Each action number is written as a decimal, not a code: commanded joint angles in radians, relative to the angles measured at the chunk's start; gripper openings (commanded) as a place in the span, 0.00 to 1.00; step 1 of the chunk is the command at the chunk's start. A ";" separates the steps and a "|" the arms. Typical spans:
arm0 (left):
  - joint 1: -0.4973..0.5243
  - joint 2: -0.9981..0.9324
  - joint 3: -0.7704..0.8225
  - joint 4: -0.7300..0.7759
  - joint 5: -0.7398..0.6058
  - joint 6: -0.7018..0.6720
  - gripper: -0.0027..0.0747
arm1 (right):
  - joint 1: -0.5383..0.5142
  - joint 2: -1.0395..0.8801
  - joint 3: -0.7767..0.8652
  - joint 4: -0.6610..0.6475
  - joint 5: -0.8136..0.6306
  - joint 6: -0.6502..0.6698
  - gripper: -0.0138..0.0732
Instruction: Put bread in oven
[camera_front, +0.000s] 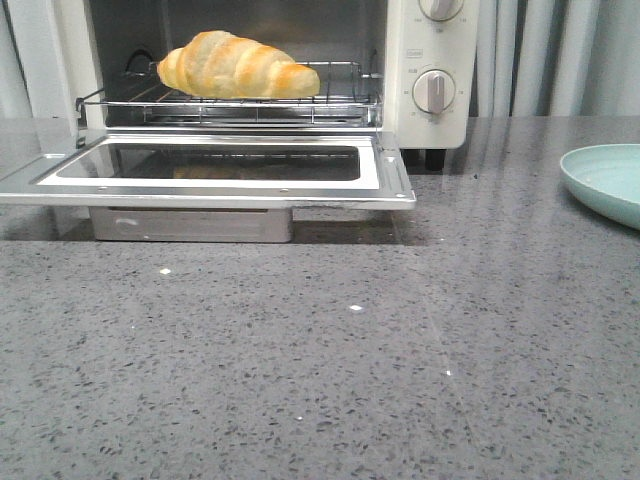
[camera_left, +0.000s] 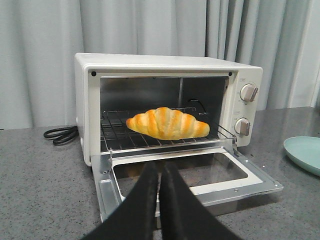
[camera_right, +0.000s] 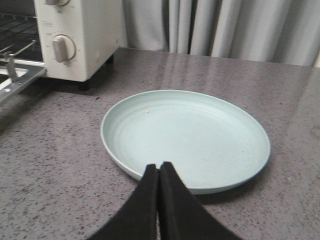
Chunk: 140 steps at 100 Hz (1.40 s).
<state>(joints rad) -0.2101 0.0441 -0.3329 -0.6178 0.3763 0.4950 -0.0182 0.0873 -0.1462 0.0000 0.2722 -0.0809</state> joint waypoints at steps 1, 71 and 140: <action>0.000 0.011 -0.025 -0.025 -0.061 -0.009 0.01 | -0.035 0.002 -0.008 0.008 -0.104 -0.009 0.08; 0.000 0.011 -0.025 -0.025 -0.061 -0.009 0.01 | -0.068 -0.116 0.182 0.007 -0.156 0.139 0.08; 0.000 0.011 -0.025 -0.025 -0.061 -0.009 0.01 | -0.068 -0.116 0.182 -0.036 0.043 0.113 0.08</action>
<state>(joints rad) -0.2101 0.0441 -0.3329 -0.6178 0.3763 0.4950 -0.0792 -0.0077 0.0100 -0.0173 0.3354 0.0505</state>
